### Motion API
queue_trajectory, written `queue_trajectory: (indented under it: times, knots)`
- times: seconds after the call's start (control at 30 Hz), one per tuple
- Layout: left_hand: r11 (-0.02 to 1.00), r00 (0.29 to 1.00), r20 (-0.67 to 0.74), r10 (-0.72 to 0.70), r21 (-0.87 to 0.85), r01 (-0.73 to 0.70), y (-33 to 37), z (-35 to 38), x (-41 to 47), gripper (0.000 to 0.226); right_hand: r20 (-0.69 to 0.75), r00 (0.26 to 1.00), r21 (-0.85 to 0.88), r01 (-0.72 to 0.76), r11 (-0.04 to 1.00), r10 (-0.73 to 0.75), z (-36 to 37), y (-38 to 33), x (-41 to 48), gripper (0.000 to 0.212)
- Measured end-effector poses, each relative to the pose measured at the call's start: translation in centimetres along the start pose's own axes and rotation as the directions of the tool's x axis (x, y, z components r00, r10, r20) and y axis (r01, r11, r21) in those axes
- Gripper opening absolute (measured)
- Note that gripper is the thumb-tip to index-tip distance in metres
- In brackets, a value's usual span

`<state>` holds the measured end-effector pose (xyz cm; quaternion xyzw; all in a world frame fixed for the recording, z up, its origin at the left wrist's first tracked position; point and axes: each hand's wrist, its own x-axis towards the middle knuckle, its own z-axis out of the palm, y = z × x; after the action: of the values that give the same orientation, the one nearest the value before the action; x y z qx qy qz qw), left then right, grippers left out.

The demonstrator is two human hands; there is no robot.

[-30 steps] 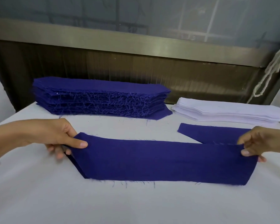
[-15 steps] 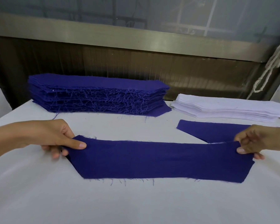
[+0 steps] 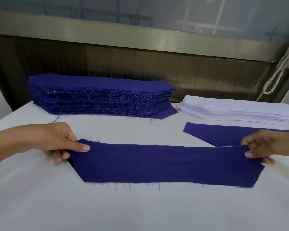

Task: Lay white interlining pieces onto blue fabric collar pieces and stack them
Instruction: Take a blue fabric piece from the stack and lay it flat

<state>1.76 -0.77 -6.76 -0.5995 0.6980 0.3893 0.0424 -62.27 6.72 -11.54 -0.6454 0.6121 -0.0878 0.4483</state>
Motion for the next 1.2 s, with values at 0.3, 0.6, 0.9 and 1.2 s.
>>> queue_trajectory:
  times: [0.3, 0.6, 0.9, 1.2]
  knots:
    - [0.999, 0.997, -0.075, 0.009, 0.052, -0.005, -0.2, 0.3, 0.0, 0.081, -0.046, 0.996, -0.058, -0.085, 0.995, 0.083, 1.4, -3.5, -2.2, 0.030]
    - [0.922, 0.952, -0.305, -0.019, 0.362, 0.135, -0.9, -0.1, 0.6, 0.099, -0.214, 0.943, -0.209, -0.298, 0.932, 0.254, 3.4, -8.9, -5.1, 0.064]
    - [0.954, 0.879, -0.457, 0.133, 0.298, 0.010, -1.4, -0.5, 0.9, 0.102, -0.316, 0.904, -0.253, -0.372, 0.893, 0.288, 4.5, -10.9, -6.1, 0.049]
    - [0.910, 0.871, -0.464, 0.162, 0.412, 0.050, -0.9, 0.3, 0.2, 0.076, -0.366, 0.879, -0.313, -0.427, 0.848, 0.306, 6.1, -12.6, -5.4, 0.017]
